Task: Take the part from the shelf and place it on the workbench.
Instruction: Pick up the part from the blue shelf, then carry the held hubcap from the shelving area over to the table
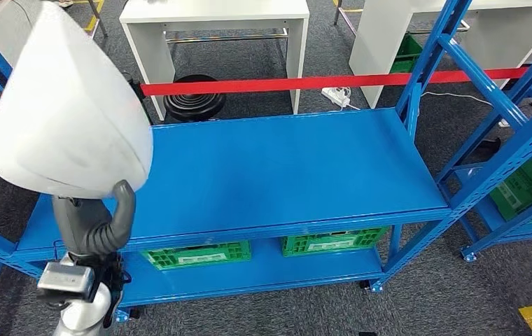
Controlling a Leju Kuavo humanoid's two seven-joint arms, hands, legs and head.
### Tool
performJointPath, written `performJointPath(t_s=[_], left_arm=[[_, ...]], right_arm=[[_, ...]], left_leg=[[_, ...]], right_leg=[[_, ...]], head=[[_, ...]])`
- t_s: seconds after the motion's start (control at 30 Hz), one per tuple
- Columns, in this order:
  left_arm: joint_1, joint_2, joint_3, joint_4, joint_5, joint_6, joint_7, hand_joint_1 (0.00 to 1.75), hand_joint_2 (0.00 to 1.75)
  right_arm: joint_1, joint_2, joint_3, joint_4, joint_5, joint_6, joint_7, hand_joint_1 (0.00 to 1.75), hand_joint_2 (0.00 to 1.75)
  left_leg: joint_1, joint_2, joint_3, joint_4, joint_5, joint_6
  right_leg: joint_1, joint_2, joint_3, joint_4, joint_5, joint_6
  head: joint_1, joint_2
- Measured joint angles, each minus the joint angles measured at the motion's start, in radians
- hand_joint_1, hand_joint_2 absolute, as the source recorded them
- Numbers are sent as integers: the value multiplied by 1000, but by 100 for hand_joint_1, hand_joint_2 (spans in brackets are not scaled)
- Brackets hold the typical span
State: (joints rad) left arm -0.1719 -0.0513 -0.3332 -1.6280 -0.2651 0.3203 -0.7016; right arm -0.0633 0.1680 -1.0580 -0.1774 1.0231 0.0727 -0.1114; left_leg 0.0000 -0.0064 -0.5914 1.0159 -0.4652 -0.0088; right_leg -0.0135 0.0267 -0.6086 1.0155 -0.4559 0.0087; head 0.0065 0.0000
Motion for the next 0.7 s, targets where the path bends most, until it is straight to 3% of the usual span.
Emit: performJointPath(t_s=[0.1, 0.27, 0.37, 0.43, 0.5, 0.57, 0.6, 0.63, 0.7], left_arm=[[24, 22, -18, -51, 15, -117, 0, 175, 175], [38, 45, -31, -97, 18, -142, 0, 175, 175], [40, 51, -32, -114, 27, -164, 0, 175, 175], [40, 51, -32, -122, 25, -176, 0, 175, 175], [40, 52, -32, -126, 13, -179, 0, 175, 175], [40, 55, -32, -125, 8, -187, 0, 175, 175], [39, 56, -32, -124, 10, -195, 0, 175, 175], [34, 56, -32, -121, 12, -206, 0, 175, 175], [19, 50, -34, -108, 9, -229, 1, 175, 175]], right_arm=[[0, 4, 1, 0, 8, -2, 29, 0, 0], [-1, 11, 1, 0, 8, -3, 34, 0, 0], [-1, 12, 1, 0, 12, -7, 30, 0, 0], [-2, 12, 1, 0, 13, -15, 20, 0, 0], [-5, 11, 1, 0, 13, -22, 5, 0, 0], [-7, 8, 1, 0, 11, -23, -6, 0, 0], [-7, 7, 1, 0, 11, -22, -9, 0, 0], [-8, 5, 1, 0, 12, -19, -9, 0, 0], [-11, 2, 1, 0, 13, -15, -5, 0, 0]], left_leg=[[-3, 0, 0, 1, -1, 2], [-9, 0, 0, 6, -4, 9], [-6, 3, 3, 0, 5, 21], [0, 8, 3, -7, 15, 30], [0, 14, -3, -7, 19, 33], [0, 20, -13, -4, 23, 31], [1, 21, -19, -1, 25, 29], [2, 22, -25, 3, 28, 26], [5, 22, -36, 11, 33, 17]], right_leg=[[-3, 0, 0, 0, 0, 2], [-8, 0, 2, -1, 0, 10], [-10, -2, 4, 3, -4, 19], [-10, -9, -14, 56, -50, 24], [-10, -15, -60, 178, -129, 28], [-10, -17, -87, 273, -170, 31], [-11, -18, -75, 269, -163, 31], [-12, -20, -42, 224, -140, 31], [-11, -26, 45, 89, -98, 29]], head=[[0, 0], [0, 0], [0, 0], [3, 0], [5, 0], [5, 0], [5, 0], [5, 0], [5, 0]])
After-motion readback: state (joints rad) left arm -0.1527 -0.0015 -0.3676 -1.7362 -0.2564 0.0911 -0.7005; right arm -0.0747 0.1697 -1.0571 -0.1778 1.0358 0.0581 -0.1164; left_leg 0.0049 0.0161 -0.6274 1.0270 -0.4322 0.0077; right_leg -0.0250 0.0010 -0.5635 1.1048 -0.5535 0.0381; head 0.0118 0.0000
